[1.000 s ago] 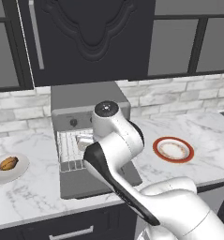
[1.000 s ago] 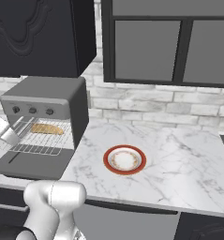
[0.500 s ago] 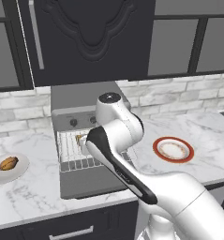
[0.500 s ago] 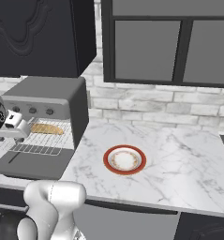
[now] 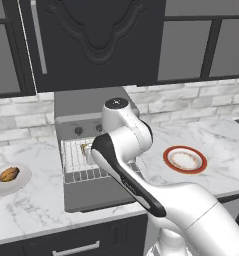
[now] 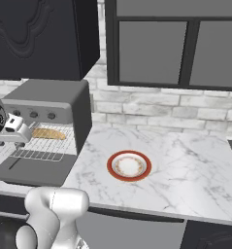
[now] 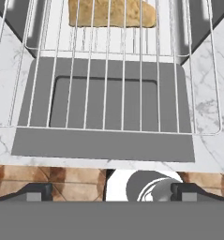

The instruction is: Open the toaster oven door. Place the baguette on the bottom rack in the toaster oven and place the chicken drumstick on the top rack.

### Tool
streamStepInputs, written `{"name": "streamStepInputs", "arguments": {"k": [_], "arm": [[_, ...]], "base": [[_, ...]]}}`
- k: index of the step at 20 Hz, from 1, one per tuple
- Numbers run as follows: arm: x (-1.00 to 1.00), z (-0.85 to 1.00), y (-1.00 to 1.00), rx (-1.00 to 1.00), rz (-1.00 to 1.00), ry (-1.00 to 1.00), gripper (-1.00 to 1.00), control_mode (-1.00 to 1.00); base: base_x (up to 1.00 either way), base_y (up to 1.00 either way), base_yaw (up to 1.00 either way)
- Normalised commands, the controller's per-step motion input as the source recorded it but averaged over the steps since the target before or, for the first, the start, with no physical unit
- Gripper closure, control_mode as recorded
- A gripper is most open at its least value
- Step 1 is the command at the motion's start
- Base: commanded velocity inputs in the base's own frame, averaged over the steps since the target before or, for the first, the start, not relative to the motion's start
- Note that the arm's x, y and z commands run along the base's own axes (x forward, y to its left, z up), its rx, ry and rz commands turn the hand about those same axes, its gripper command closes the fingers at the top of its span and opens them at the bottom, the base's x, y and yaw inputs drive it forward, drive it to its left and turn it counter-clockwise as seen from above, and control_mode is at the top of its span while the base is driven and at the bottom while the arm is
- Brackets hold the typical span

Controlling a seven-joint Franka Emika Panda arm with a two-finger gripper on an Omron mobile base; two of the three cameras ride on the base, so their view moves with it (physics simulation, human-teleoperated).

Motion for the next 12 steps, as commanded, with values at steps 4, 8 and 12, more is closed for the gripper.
{"name": "streamStepInputs", "arguments": {"k": [4,8,12], "arm": [[0.00,0.00,0.00,0.00,0.00,0.00,-1.00,-1.00],[0.00,0.00,0.00,0.00,0.00,0.00,-1.00,1.00],[0.00,0.00,0.00,0.00,0.00,0.00,-1.00,1.00]], "base": [[0.00,0.00,0.00],[0.00,0.00,0.00],[0.00,0.00,0.00]]}}
